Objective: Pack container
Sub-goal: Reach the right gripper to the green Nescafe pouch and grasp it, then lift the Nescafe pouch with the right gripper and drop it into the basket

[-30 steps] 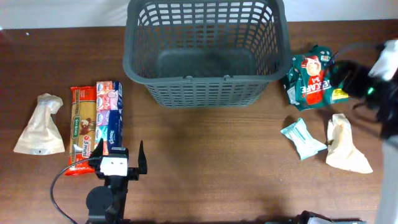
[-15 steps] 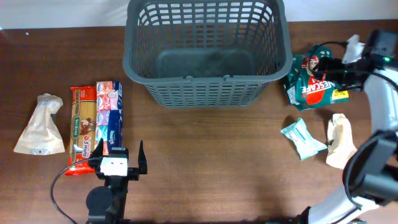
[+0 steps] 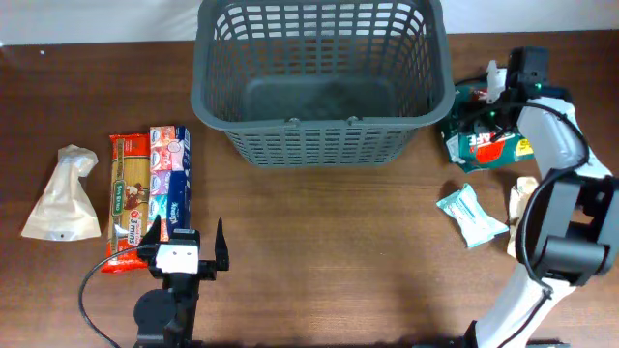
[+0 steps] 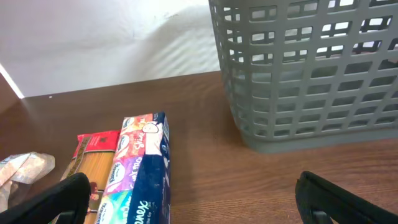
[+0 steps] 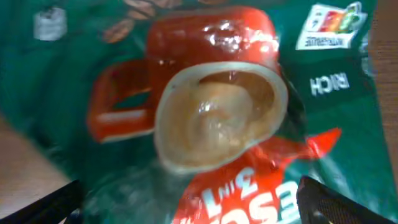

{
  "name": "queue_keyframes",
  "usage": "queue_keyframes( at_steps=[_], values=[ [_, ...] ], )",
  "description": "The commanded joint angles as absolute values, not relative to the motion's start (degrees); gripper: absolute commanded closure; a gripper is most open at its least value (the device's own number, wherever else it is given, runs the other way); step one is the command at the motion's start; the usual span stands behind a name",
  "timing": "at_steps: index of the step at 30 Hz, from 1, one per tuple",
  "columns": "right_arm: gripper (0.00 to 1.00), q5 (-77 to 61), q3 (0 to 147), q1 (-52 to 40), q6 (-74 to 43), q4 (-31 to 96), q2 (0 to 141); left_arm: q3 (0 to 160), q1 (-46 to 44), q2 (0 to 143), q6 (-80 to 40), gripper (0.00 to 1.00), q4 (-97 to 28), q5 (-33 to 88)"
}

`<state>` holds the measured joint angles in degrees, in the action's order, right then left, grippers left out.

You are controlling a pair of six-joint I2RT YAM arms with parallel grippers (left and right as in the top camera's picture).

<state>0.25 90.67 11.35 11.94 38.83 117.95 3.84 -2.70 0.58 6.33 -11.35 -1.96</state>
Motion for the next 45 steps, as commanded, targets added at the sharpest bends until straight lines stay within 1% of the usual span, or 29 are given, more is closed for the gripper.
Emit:
queue_keyframes(
  at_steps=[1,11,12,13,16,17,18,24,27,31,38,45],
  values=[
    [0.01,3.7,91.8,10.4,13.5,37.8,122.3,3.5,-2.5,0.3,5.8,0.01,-11.4,-2.3],
    [0.0,6.1,91.8,9.2,11.3,36.6,131.0,3.5,-2.5,0.3,5.8,0.01,-11.4,-2.3],
    [0.07,6.1,91.8,9.5,10.9,36.7,131.6,3.5,-2.5,0.3,5.8,0.01,-11.4,-2.3],
    [0.2,6.1,91.8,9.8,10.0,36.8,131.9,3.5,-2.5,0.3,5.8,0.01,-11.4,-2.3],
    [0.73,5.1,91.8,11.0,7.4,37.1,132.2,3.5,-2.5,0.3,5.8,0.01,-11.4,-2.3],
    [0.89,4.5,91.8,11.5,6.5,37.2,132.2,3.5,-2.4,0.3,5.8,0.01,-11.4,-2.3],
    [0.96,4.2,91.9,12.0,5.1,37.3,132.2,3.5,-2.5,0.3,5.8,0.01,-11.3,-2.3],
    [0.97,-2.5,94.3,15.9,1.1,41.6,131.8,3.5,-2.5,0.3,5.8,0.01,-11.4,-2.3],
    [0.96,-4.5,100.4,18.1,1.0,47.5,130.3,3.5,-2.5,0.3,5.8,0.01,-11.4,-2.3],
    [0.97,-4.5,113.5,18.8,1.7,56.9,126.8,3.5,-2.5,0.3,5.8,0.01,-11.3,-2.3],
    [0.96,-4.3,135.7,16.8,3.2,67.4,123.9,3.5,-2.5,0.3,5.8,0.01,-11.4,-2.3],
    [0.96,-4.1,148.6,14.5,4.1,72.4,123.9,3.5,-2.5,0.3,5.8,0.01,-11.4,-2.3]
  ],
)
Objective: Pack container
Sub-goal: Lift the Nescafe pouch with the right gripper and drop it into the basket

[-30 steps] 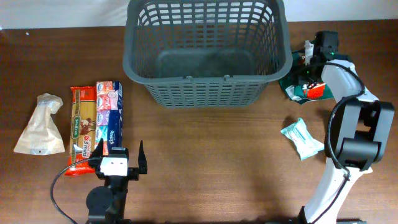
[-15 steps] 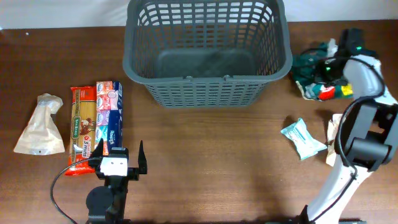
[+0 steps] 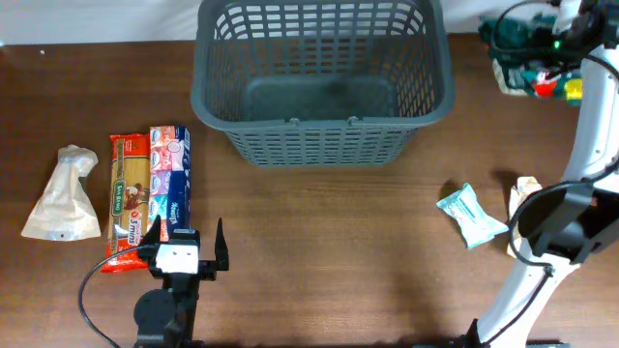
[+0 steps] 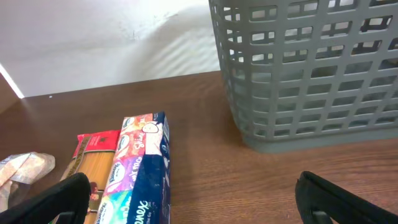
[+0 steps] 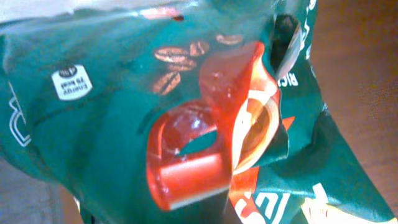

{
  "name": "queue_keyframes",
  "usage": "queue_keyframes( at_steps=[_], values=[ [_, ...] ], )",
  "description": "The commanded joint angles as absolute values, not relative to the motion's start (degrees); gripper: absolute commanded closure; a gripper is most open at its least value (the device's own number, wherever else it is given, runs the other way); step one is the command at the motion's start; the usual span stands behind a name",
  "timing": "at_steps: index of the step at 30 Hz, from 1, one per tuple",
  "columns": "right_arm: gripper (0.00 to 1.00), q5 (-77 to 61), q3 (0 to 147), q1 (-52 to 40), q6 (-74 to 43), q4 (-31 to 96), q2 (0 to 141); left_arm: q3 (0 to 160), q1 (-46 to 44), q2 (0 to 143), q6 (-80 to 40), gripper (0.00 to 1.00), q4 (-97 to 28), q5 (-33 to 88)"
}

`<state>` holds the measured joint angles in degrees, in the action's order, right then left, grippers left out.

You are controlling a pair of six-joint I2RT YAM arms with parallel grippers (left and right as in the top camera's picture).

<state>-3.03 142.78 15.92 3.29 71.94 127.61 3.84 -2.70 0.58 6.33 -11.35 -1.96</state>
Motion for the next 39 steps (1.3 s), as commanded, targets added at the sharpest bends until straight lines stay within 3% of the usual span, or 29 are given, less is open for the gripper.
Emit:
queue_keyframes(
  at_steps=[1,13,19,29,39],
  values=[
    [0.96,-4.1,150.0,14.1,4.1,73.1,123.8,3.5,-2.5,0.3,5.8,0.01,-11.4,-2.3],
    [0.96,0.3,172.6,1.1,10.3,77.5,122.8,3.5,-2.5,0.3,5.8,0.01,-11.4,-2.3],
    [0.96,0.2,175.4,-7.3,11.8,79.6,122.8,3.5,-2.5,0.3,5.8,0.01,-11.4,-2.3],
    [0.96,0.1,165.0,-21.0,11.8,77.6,125.1,3.5,-2.5,0.3,5.8,0.01,-11.4,-2.3],
    [0.96,2.0,144.1,-21.2,11.6,68.8,126.5,3.5,-2.5,0.3,5.8,0.01,-11.4,-2.3]
  ],
)
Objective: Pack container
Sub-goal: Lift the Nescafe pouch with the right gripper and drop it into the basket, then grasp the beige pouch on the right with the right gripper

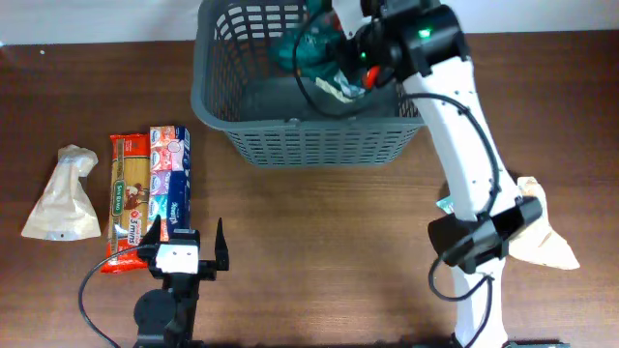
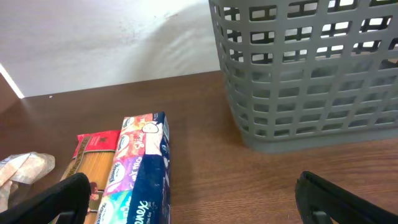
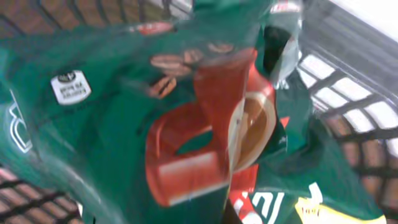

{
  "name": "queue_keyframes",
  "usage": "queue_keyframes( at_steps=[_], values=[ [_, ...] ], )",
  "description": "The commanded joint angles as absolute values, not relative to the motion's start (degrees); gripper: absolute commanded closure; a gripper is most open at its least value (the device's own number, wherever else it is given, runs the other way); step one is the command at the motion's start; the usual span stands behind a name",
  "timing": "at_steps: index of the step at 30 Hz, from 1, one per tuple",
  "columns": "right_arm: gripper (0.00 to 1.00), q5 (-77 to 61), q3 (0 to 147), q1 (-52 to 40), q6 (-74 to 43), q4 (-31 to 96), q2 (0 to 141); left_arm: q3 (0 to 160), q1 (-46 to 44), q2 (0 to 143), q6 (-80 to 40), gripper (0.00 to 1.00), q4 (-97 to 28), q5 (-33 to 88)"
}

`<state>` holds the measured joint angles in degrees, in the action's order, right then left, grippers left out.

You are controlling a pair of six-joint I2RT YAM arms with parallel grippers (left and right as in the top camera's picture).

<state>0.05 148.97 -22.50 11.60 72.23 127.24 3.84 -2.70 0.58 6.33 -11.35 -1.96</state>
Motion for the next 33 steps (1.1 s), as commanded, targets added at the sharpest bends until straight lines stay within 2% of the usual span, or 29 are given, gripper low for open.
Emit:
queue_keyframes(
  at_steps=[1,5,7,12,15,21,24,27,33],
  values=[
    [0.97,2.0,141.4,-21.2,11.5,67.7,126.5,3.5,-2.5,0.3,5.8,0.01,-11.4,-2.3],
    [0.94,0.1,133.9,-21.4,8.3,64.2,126.5,3.5,-2.5,0.3,5.8,0.01,-11.4,-2.3],
    [0.81,0.1,134.1,-21.4,8.1,64.3,126.4,3.5,-2.4,0.3,5.8,0.01,-11.4,-2.3],
    [0.58,3.5,137.6,-20.8,6.5,65.4,123.2,3.5,-2.5,0.3,5.8,0.01,-11.3,-2.3],
    [0.39,7.9,143.0,-19.5,6.6,68.2,120.4,3.5,-2.5,0.3,5.8,0.01,-11.4,-2.3],
    [0.32,17.0,150.8,-14.1,6.6,73.7,114.7,3.5,-2.5,0.3,5.8,0.01,-11.4,-2.3],
    [0.32,17.1,148.1,-5.2,6.6,74.9,110.6,3.5,-2.5,0.3,5.8,0.01,-11.4,-2.3],
    [0.3,15.8,139.1,4.2,7.3,71.8,106.7,3.5,-2.5,0.3,5.8,0.01,-11.4,-2.3],
    [0.29,4.5,113.3,20.5,10.5,66.8,101.9,3.5,-2.5,0.3,5.8,0.01,-11.4,-2.3]
  ],
)
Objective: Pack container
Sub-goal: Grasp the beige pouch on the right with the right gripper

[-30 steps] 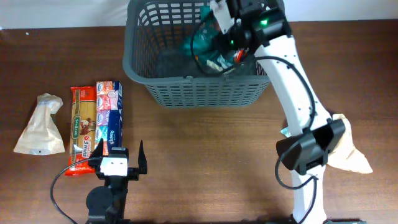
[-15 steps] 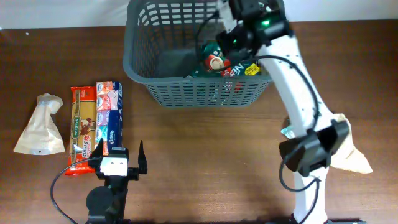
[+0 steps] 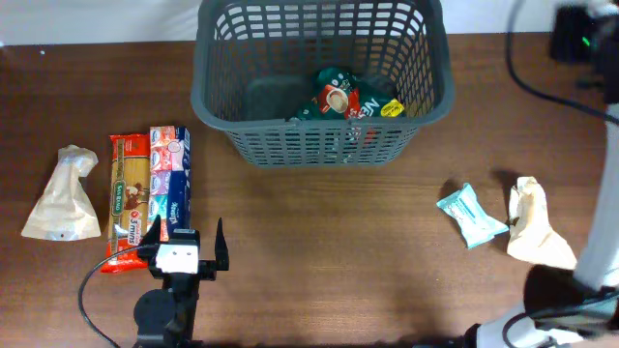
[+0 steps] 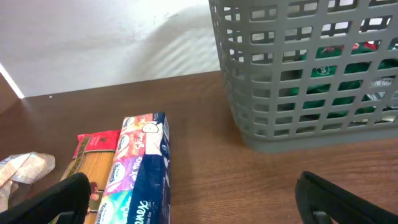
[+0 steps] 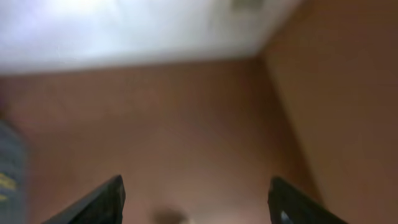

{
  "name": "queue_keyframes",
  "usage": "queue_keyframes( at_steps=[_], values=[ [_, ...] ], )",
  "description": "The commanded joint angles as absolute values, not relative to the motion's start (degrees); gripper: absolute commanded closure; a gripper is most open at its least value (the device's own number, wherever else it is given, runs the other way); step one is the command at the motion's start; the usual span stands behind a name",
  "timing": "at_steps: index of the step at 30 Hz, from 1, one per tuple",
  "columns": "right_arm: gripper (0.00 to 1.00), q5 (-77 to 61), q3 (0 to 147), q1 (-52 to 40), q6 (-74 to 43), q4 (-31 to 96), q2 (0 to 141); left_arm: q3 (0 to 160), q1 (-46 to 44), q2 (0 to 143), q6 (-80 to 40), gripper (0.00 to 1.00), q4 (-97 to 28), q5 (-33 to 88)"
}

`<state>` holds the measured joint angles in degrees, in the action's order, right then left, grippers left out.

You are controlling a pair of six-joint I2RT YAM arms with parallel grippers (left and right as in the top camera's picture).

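The grey basket (image 3: 219, 106) stands at the back middle of the table, and the green coffee packet (image 3: 346, 101) lies inside it, also showing through the mesh as the packet (image 4: 345, 68). My right gripper (image 5: 194, 200) is open and empty over bare brown table at the far right; only a dark blurred part of the right arm (image 3: 580, 37) shows overhead. My left gripper (image 3: 184, 244) rests open at the front left, with the tissue pack (image 4: 140, 171) just ahead of it. Pasta pack (image 3: 127, 198) and tissue pack (image 3: 169, 182) lie side by side.
A beige pouch (image 3: 64, 194) lies at the far left. A small teal packet (image 3: 471, 215) and another beige pouch (image 3: 535, 222) lie on the right. A white wall borders the table's far edge.
My right gripper has let go of the green coffee packet, which now lies in the basket. The right arm has moved from over the basket to the far right. The left arm is unchanged.
My right gripper was first down on the green coffee packet right of the basket. Then it held the packet raised at the back right, then over the basket. Now the packet lies in the basket and the gripper is open at the right. The left arm stayed still.
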<state>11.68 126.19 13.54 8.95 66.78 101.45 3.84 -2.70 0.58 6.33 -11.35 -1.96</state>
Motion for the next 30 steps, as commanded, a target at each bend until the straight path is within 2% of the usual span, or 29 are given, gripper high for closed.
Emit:
queue_keyframes(
  at_steps=[1,8,17,21,24,30],
  values=[
    [0.29,3.2,110.8,21.7,10.5,66.9,102.0,3.5,-2.5,0.3,5.8,0.01,-11.4,-2.3],
    [0.29,0.7,90.5,27.6,10.5,65.9,102.0,3.5,-2.5,0.3,5.8,0.01,-11.4,-2.4],
    [0.16,3.8,75.7,27.8,12.1,56.2,102.2,3.5,-2.5,0.3,5.8,0.01,-11.4,-2.4],
    [0.11,12.3,71.2,27.8,12.3,50.9,103.6,3.5,-2.5,0.3,5.8,0.01,-11.4,-2.3],
    [0.12,13.1,70.5,27.8,13.2,50.5,105.8,3.5,-2.5,0.3,5.8,0.01,-11.4,-2.3],
    [0.23,9.2,70.5,27.8,11.3,50.5,111.2,3.5,-2.5,0.3,5.8,0.01,-11.4,-2.3]
  ],
)
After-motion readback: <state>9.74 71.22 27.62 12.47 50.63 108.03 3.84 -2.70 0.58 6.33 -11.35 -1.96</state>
